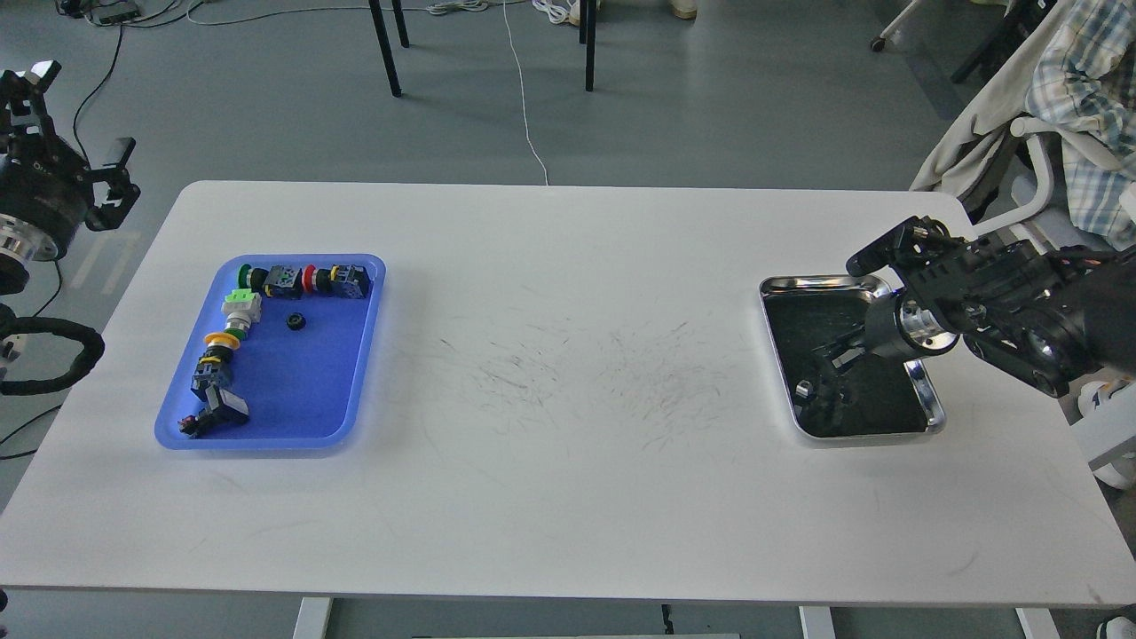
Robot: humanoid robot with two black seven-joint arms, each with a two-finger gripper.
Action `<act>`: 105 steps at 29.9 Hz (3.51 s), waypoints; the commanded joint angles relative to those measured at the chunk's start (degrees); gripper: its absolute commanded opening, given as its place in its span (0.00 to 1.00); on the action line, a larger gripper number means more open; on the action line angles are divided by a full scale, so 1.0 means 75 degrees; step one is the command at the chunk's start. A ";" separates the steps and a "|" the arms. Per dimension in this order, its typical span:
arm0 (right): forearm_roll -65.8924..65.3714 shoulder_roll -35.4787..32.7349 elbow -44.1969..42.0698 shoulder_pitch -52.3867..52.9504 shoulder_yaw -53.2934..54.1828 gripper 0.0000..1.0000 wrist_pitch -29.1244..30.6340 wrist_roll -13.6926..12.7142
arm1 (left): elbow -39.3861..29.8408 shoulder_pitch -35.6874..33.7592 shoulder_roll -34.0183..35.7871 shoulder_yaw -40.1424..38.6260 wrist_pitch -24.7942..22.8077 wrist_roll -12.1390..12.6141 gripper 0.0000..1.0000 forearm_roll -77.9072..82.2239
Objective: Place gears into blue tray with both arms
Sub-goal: 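Close the right gripper on the small black part in the steel tray, then lift the black part and carry it with the right gripper toward table centre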
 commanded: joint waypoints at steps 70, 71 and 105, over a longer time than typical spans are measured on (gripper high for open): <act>0.0116 0.0351 -0.0243 0.0523 0.0812 0.01 -0.0536 -0.0042 | -0.0008 0.0004 0.0188 0.0012 0.0000 -0.0003 0.99 0.0012; 0.0127 0.0410 -0.0232 0.0593 0.1057 0.01 -0.0711 -0.0042 | -0.0008 0.0004 0.0235 0.0012 0.0000 -0.0003 0.99 0.0012; -0.0001 0.2848 0.0319 0.0618 0.1845 0.01 -0.4860 -0.0230 | -0.0078 0.0168 0.0997 0.0012 0.0000 -0.0003 0.99 0.0012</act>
